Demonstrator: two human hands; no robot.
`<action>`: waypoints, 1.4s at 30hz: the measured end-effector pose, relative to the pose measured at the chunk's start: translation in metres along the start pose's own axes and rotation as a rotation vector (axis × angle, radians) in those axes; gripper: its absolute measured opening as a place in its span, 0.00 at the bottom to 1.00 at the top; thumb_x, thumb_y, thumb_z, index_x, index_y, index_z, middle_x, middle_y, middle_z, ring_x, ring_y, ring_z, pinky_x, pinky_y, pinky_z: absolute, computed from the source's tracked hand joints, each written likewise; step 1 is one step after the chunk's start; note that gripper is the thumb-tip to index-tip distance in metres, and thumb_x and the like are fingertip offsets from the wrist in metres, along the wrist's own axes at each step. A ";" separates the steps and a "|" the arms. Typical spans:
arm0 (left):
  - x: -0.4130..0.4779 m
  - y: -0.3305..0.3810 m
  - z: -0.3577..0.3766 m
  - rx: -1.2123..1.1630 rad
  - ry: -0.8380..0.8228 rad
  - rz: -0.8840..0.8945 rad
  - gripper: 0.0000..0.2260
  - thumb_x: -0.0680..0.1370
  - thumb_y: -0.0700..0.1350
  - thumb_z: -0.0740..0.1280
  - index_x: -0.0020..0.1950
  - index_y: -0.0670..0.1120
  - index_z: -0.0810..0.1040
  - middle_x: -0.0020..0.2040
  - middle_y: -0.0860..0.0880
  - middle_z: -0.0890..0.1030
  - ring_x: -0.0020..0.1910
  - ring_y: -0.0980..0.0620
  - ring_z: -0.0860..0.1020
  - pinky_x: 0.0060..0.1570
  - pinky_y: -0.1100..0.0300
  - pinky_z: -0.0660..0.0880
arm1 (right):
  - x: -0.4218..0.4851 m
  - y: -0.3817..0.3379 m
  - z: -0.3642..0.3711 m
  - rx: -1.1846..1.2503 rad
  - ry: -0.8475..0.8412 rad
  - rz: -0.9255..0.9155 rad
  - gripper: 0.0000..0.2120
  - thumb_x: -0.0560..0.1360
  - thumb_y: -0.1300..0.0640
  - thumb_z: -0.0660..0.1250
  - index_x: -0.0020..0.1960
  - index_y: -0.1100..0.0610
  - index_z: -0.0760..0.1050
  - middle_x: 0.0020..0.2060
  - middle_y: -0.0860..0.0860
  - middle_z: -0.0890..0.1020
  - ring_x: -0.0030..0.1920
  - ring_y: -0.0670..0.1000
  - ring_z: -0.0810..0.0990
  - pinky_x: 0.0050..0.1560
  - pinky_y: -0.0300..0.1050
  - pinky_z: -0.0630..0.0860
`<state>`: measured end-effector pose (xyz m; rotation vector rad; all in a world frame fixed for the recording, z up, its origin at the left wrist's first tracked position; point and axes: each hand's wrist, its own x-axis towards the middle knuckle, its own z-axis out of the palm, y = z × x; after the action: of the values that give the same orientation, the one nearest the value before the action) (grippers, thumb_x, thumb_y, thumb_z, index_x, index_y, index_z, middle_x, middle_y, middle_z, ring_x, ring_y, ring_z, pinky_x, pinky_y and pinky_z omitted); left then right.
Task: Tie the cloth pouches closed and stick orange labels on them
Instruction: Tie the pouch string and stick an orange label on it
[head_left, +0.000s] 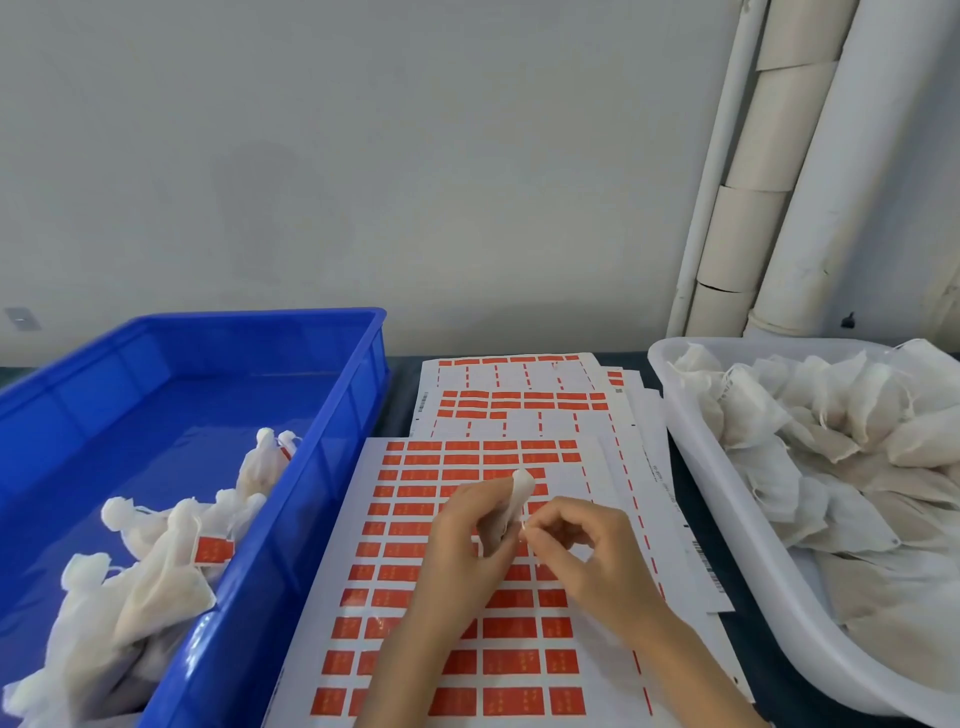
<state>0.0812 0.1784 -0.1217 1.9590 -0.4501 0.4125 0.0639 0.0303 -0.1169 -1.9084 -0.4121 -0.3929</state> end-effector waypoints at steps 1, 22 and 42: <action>0.000 -0.001 0.001 0.026 0.005 0.031 0.20 0.73 0.40 0.73 0.57 0.62 0.74 0.53 0.65 0.78 0.57 0.66 0.74 0.51 0.75 0.72 | 0.000 -0.001 0.000 0.020 0.001 0.006 0.05 0.72 0.53 0.67 0.40 0.45 0.78 0.37 0.41 0.82 0.42 0.45 0.81 0.41 0.31 0.76; 0.006 0.006 0.003 -0.533 -0.003 -0.468 0.08 0.71 0.55 0.69 0.48 0.57 0.83 0.45 0.55 0.84 0.46 0.55 0.83 0.43 0.65 0.78 | 0.006 0.001 0.008 0.259 0.216 0.264 0.07 0.72 0.63 0.72 0.45 0.53 0.77 0.41 0.41 0.83 0.46 0.44 0.83 0.44 0.32 0.78; 0.008 0.004 0.002 -0.712 -0.006 -0.621 0.09 0.73 0.49 0.70 0.48 0.45 0.83 0.45 0.44 0.83 0.44 0.47 0.82 0.44 0.58 0.79 | 0.000 0.002 0.010 -0.194 0.288 -0.025 0.11 0.69 0.64 0.75 0.41 0.49 0.80 0.37 0.39 0.80 0.41 0.44 0.80 0.42 0.25 0.74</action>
<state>0.0863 0.1740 -0.1152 1.3030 0.0358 -0.1476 0.0659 0.0389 -0.1223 -1.9968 -0.2126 -0.7355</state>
